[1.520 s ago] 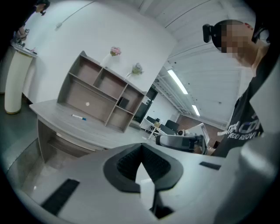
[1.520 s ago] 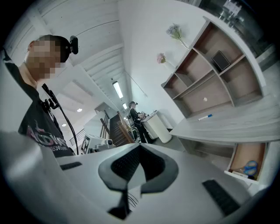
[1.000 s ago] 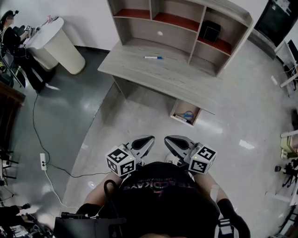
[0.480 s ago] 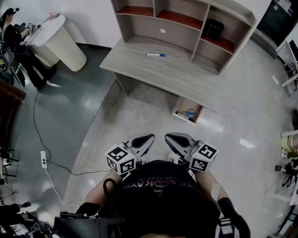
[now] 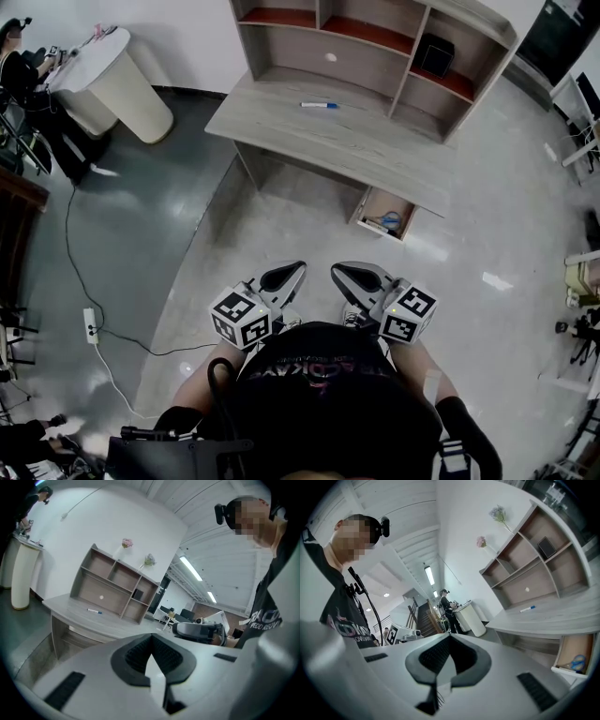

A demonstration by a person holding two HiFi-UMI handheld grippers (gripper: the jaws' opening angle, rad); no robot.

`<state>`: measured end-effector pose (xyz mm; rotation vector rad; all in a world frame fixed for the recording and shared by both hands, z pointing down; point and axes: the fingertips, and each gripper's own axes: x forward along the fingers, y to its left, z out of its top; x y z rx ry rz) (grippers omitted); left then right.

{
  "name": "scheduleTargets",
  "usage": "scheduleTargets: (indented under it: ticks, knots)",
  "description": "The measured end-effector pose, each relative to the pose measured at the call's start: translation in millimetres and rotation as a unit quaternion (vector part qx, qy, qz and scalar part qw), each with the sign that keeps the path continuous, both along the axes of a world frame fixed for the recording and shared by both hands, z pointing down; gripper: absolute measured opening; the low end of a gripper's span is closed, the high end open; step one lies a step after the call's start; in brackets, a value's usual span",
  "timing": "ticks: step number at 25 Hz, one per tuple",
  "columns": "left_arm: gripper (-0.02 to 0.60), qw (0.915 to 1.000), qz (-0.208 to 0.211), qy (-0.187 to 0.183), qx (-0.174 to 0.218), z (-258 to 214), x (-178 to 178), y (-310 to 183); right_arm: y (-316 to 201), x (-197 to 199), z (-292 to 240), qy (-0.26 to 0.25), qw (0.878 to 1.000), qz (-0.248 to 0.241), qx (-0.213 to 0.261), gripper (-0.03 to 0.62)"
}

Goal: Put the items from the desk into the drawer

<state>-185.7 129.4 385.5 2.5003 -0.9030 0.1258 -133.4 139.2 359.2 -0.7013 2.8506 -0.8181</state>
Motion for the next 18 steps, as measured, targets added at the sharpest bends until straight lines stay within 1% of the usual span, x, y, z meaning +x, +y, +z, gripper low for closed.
scheduleTargets:
  ticks: [6,11,14,18]
  knots:
    - [0.011,1.0,0.007,0.004,0.002,1,-28,5,8,-27,0,0.0,1.0,0.019,-0.005,0.017]
    - [0.011,1.0,0.004,0.007,-0.003,7,-47,4,14,-37,2,0.007,0.999,0.032,-0.009,0.017]
    - [0.011,0.9999,0.001,0.011,-0.008,9,-48,0,14,-34,3,0.009,0.999,0.039,-0.013,0.017]
    - [0.011,0.9999,0.001,0.009,-0.01,11,-40,-7,5,-25,6,0.005,0.999,0.044,-0.018,0.017]
